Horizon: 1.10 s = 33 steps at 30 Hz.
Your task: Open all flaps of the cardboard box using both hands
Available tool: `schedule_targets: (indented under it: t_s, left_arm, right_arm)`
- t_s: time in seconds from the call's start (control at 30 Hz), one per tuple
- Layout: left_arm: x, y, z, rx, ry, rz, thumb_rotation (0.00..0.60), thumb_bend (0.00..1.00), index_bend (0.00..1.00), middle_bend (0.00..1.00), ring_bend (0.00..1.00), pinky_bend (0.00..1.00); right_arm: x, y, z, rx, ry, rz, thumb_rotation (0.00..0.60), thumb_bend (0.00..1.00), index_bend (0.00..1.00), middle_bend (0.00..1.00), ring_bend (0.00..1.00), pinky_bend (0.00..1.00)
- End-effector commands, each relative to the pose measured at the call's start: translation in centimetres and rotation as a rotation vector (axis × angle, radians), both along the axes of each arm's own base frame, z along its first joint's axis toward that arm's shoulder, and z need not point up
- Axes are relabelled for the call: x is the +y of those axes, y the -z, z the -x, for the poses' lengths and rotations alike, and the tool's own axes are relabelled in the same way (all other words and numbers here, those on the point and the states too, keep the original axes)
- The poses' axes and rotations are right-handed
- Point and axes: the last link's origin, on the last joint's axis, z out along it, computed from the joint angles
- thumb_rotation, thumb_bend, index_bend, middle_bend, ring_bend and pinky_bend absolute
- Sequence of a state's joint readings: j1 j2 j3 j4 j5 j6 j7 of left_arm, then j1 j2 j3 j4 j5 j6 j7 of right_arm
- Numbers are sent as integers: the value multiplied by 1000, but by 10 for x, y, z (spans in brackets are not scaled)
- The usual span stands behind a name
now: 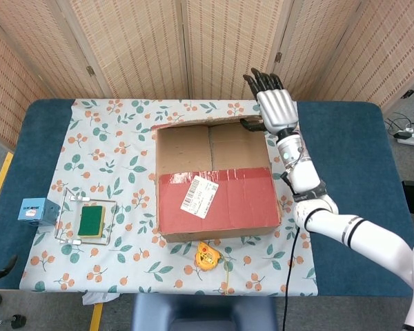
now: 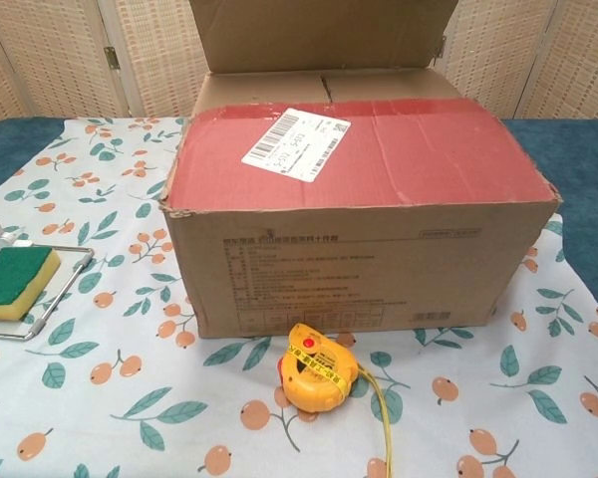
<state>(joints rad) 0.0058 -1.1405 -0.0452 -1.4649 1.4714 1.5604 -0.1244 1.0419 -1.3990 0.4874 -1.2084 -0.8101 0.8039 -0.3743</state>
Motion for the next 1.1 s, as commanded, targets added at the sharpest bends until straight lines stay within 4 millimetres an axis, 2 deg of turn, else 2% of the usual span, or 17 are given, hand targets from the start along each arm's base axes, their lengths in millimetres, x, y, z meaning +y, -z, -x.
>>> schedule_targets:
  t_s: [0.03, 0.17, 0.3, 0.5, 0.6, 0.7, 0.87, 0.97, 1.1]
  left_arm:
    - [1, -2, 1, -11, -6, -8, 600, 344, 0, 13, 0, 0]
    - [4, -4, 5, -19, -19, -7, 600, 344, 0, 13, 0, 0]
    - [5, -4, 9, -15, -40, -5, 600, 344, 0, 13, 0, 0]
    - [8, -3, 11, -4, -54, 6, 600, 345, 0, 13, 0, 0]
    - [7, -2, 11, -1, -56, 3, 600, 347, 0, 13, 0, 0]
    - [7, -1, 9, 7, -52, 3, 600, 347, 0, 13, 0, 0]
    - [8, 2, 8, 17, -50, 13, 600, 348, 0, 13, 0, 0]
    - [10, 4, 9, 18, -53, 24, 600, 348, 0, 13, 0, 0]
    - [14, 6, 10, 22, -61, 29, 600, 348, 0, 15, 0, 0]
  right_arm:
    - [-34, -8, -17, -30, 49, 51, 446, 342, 32, 0, 0, 0]
    - [-59, -19, -16, -74, 119, 111, 448, 342, 32, 0, 0, 0]
    - [-74, -29, -1, -65, 173, 149, 450, 342, 32, 0, 0, 0]
    - [-73, -29, 15, 27, 119, 146, 450, 342, 32, 0, 0, 0]
    - [-65, -29, 20, -18, 90, 92, 448, 342, 32, 0, 0, 0]
    - [-45, -34, 26, -69, 52, 13, 448, 342, 32, 0, 0, 0]
    - [28, -42, 33, -339, 95, -329, 446, 342, 32, 0, 0, 0]
    - [59, -51, 38, -448, 136, -437, 447, 342, 32, 0, 0, 0]
    - [81, -60, 47, -585, 190, -501, 447, 342, 32, 0, 0, 0]
